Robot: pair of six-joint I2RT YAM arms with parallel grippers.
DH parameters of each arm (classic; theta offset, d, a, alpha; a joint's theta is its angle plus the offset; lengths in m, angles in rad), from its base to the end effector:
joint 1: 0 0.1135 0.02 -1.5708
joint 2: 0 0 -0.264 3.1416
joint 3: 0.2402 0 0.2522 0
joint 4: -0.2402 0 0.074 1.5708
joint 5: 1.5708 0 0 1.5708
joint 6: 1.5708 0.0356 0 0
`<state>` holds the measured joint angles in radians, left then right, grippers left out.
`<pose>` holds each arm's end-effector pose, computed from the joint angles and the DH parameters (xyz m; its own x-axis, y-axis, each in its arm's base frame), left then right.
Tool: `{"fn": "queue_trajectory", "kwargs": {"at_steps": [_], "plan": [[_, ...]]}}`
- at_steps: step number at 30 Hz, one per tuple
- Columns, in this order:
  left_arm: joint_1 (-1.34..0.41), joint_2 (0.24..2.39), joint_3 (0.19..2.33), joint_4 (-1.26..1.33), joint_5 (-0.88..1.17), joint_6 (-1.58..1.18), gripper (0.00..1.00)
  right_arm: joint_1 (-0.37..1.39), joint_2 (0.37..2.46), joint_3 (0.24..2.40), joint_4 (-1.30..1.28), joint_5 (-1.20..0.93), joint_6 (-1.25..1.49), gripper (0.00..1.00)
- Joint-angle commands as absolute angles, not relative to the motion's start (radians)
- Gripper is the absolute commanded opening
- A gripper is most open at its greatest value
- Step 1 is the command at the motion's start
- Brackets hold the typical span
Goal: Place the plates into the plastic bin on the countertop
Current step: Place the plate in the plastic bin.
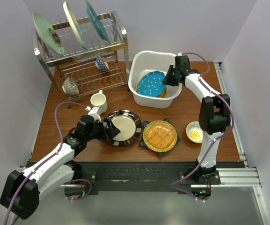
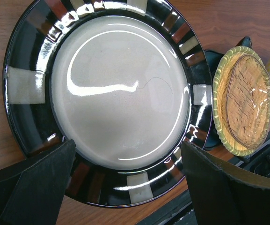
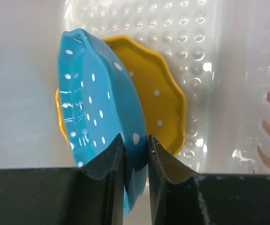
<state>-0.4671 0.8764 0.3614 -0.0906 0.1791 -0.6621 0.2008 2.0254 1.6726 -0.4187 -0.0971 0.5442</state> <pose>0.1609 -0.0883 0.1859 -0.7537 -0.2974 -0.5861 0.1402 0.7985 -0.5854 0.4549 0.0961 0.2461 -0.7225 0.3788 -0.5783 0.1256 0.8945 0.4290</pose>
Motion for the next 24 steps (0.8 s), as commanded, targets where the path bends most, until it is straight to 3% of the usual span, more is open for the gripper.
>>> {"fn": "queue_trajectory", "kwargs": {"at_steps": [1, 17, 24], "plan": [[-0.469, 0.859, 0.353, -0.064, 0.18, -0.666, 1.0, 0.206, 1.982, 1.73, -0.334, -0.117, 0.545, 0.04], [-0.469, 0.841, 0.39, -0.113, 0.161, -0.646, 1.0, 0.207, 2.009, 1.721, -0.367, -0.11, 0.503, 0.15], [-0.469, 0.841, 0.397, -0.118, 0.166, -0.647, 1.0, 0.207, 2.031, 1.721, -0.38, -0.132, 0.476, 0.35]]}}
